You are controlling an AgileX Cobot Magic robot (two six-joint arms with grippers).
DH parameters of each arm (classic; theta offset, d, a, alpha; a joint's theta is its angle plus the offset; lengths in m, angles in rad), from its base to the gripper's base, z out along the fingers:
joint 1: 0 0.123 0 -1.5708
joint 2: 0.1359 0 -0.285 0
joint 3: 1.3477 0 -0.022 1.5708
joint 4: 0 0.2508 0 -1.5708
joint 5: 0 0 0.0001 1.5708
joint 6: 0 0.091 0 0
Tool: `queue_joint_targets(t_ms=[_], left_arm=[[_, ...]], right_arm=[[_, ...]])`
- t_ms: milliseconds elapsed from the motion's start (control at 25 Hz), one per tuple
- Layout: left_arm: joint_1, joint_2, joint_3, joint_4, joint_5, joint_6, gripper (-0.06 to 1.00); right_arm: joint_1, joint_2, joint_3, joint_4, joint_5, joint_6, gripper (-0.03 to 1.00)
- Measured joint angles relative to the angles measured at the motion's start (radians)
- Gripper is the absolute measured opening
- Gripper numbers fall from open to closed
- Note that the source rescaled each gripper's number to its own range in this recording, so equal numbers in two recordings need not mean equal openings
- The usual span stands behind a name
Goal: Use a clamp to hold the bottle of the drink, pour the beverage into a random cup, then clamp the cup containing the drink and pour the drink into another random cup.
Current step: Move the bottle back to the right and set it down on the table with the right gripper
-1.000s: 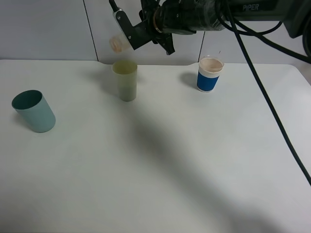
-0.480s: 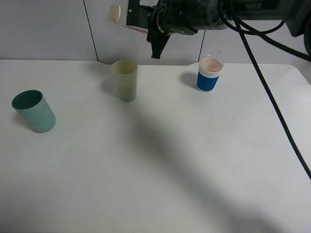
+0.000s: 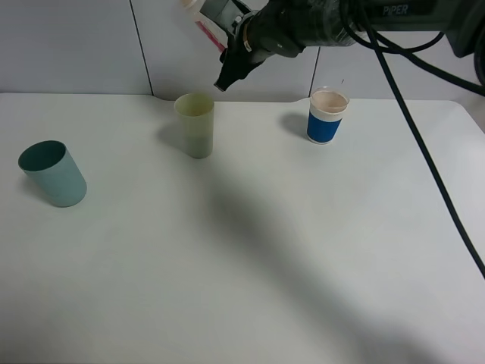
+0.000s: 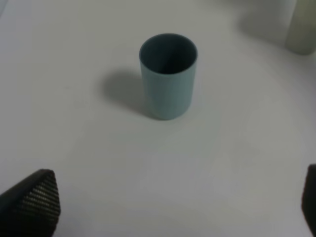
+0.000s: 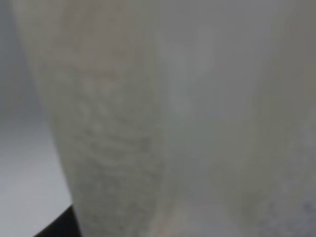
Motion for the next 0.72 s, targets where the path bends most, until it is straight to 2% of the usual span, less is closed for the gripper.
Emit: queue_joint_targets(t_ms=[160,400,720], left_arm=[[0.000,0.000,0.000,0.000,0.000,0.000,1.00],[0.000,0.000,0.000,0.000,0.000,0.000,1.00],[0.000,0.000,0.000,0.000,0.000,0.000,1.00]], right_arm=[[-0.005,0.000,0.000,0.106,0.001,0.029,0.03],[-0.016,0.000,0.000,0.322,0.002,0.029,0.03],[-0.016,-0.012,0.000,0.359,0.002,0.025,0.03]])
